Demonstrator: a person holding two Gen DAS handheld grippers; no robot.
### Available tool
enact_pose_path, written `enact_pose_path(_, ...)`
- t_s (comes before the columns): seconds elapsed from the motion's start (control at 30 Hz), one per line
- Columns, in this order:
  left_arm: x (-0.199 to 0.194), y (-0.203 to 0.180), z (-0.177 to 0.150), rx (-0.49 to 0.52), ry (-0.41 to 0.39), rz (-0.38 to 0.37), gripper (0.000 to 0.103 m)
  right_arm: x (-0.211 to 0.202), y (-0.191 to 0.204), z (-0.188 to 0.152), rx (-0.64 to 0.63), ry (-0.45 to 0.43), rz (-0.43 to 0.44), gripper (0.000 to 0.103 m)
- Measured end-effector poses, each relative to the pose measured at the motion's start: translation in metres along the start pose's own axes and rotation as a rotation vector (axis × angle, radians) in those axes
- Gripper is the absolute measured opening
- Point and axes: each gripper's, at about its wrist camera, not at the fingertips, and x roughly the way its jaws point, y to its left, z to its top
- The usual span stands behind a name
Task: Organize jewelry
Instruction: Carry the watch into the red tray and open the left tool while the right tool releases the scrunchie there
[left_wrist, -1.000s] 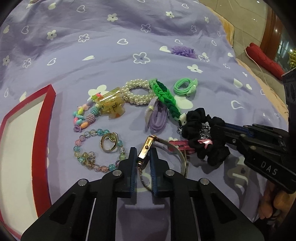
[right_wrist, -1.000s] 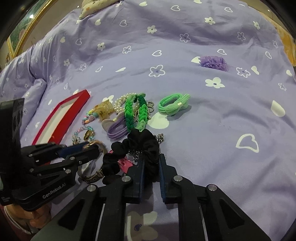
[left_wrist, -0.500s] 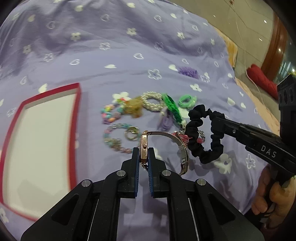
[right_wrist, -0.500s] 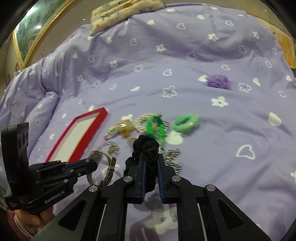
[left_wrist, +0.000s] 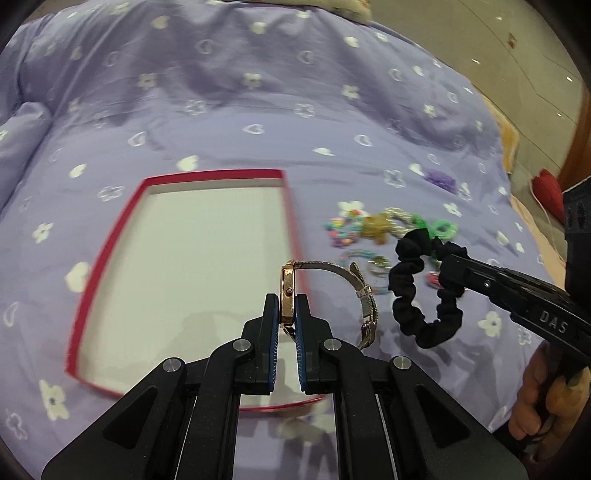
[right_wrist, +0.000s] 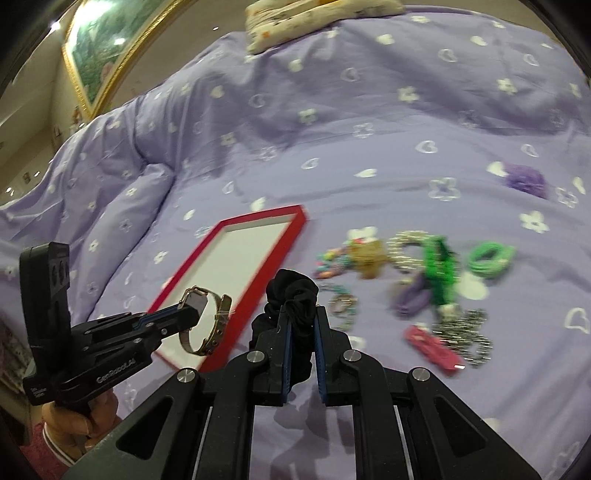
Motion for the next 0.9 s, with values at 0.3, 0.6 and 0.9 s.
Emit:
enact_pose_path(0.3, -0.008, 0.055, -0.004, -0.06, 0.004, 0.091, 0.007, 0.041, 0.054, 0.006, -0.054, 0.049, 0.107, 0.01)
enact_pose_path(0.6, 0.007, 0.097, -0.008, -0.095, 0.058, 0.155, 0.007, 0.091, 0.086, 0.007, -0.08, 0.14, 0.161, 0.01)
enact_pose_path(0.9, 0.031, 0.118, -0.02, -0.129, 0.13, 0.169, 0.007, 0.126, 0.092, -0.009, -0.137, 0.27, 0.117, 0.01)
